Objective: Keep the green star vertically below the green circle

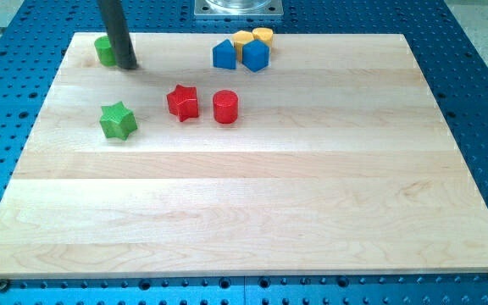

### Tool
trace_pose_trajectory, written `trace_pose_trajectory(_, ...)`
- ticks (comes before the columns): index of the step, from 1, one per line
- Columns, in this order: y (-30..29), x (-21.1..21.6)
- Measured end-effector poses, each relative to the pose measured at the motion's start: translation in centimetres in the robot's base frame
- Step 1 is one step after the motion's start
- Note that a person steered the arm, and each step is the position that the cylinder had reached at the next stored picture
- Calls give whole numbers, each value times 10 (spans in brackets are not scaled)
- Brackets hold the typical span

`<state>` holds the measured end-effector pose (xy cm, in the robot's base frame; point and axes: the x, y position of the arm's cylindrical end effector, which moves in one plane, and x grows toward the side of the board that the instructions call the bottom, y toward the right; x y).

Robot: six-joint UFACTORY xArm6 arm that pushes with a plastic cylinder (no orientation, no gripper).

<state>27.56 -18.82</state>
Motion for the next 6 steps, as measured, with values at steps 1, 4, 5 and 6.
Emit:
trace_pose_trajectory(1, 17, 65)
trace_pose_trajectory(4, -2, 198)
trace_pose_trajectory(5, 37, 161)
trace_pose_trajectory(6, 10, 109)
